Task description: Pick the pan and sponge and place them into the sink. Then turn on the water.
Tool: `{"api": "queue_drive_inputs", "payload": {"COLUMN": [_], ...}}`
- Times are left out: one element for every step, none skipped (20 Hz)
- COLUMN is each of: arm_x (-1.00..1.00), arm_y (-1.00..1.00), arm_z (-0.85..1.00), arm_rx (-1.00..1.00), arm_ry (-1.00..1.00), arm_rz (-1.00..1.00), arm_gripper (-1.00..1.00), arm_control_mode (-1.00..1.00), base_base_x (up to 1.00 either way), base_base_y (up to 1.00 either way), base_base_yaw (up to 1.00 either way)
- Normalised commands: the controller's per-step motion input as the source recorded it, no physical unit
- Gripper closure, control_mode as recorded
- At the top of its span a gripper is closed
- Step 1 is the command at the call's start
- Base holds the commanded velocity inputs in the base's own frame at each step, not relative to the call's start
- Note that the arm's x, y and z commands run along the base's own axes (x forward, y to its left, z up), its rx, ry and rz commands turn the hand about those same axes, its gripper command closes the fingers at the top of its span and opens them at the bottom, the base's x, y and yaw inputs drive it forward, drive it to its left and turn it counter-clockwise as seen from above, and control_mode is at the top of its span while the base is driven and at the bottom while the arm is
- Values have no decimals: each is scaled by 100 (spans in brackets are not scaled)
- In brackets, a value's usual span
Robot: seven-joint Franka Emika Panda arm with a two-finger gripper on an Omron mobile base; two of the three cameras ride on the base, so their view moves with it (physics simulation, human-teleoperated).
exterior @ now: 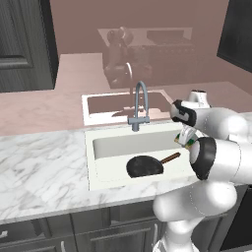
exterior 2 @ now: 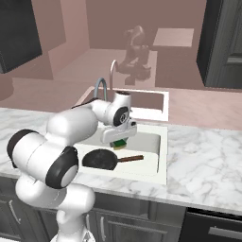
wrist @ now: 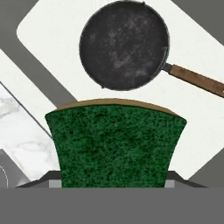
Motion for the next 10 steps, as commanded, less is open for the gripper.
{"api": "queue_drive_inputs", "payload": {"arm_x": [21,22,22,23,16,14,14,12,11,9], "arm_y": [23,24,24,25,22,18,17,16,15,14], "arm_z": [-18,-19,-19,-21,-22,-22,-23,-24,-23,-22], "arm_rx": [6,7,7,7,8,8,9,9,9,9], "arm_ry": [0,0,0,0,-2,-4,-4,-5,-5,-6], "arm_rz": [7,7,7,7,8,8,8,8,8,9], "arm_gripper": [100,100,100,100,100,100,100,100,100,100], "arm_control_mode": [-100,-100,-100,-100,-100,-100,-100,-100,-100,-100], "base_base_x": [0,0,0,0,0,0,0,0,0,0], "base_base_y": [0,0,0,0,0,0,0,0,0,0], "base_base_yaw": [0,0,0,0,0,0,0,0,0,0]}}
